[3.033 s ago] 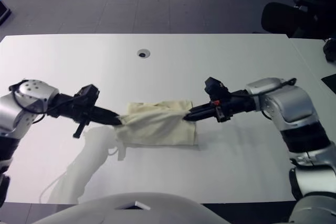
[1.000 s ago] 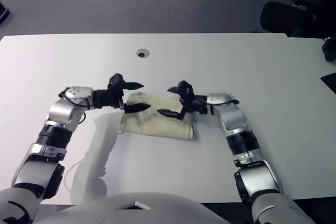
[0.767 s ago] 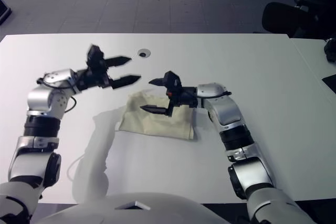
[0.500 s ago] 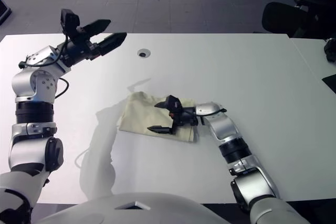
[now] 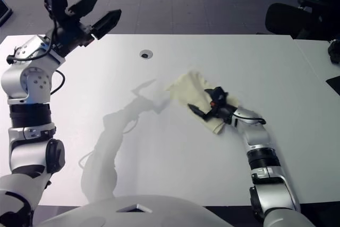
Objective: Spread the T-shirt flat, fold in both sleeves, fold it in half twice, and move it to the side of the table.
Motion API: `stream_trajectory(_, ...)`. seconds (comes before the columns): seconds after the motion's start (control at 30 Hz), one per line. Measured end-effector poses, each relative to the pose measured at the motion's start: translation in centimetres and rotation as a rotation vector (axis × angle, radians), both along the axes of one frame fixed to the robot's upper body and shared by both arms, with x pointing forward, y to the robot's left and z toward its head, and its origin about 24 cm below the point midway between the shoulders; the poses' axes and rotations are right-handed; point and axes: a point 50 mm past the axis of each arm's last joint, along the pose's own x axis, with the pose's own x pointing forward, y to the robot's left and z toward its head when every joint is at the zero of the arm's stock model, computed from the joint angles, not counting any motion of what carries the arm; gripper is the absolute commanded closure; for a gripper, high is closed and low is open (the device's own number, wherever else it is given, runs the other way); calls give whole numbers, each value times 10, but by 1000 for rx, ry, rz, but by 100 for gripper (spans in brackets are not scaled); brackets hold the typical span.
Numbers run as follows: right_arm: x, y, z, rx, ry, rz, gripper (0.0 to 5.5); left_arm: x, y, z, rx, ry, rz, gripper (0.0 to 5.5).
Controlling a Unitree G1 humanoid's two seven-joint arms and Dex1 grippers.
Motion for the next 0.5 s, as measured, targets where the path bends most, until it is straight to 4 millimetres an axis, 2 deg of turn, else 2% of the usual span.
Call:
stream_trajectory(0.1, 0, -39, -2, -9, -21, -326, 12, -10, 1, -10, 15, 22, 169, 10)
stream_trajectory(0.2, -3, -60, -3, -28, -26, -506, 12, -19, 1, -22, 0, 68, 290, 10)
stream_trajectory(0.43, -3, -75, -3, -66, -31, -630, 12, -28, 8, -37, -11, 132, 446, 10)
stream_trajectory(0.5, -6, -84, 5, -196, -67, -694, 12, -32, 17, -44, 54, 161, 574, 10)
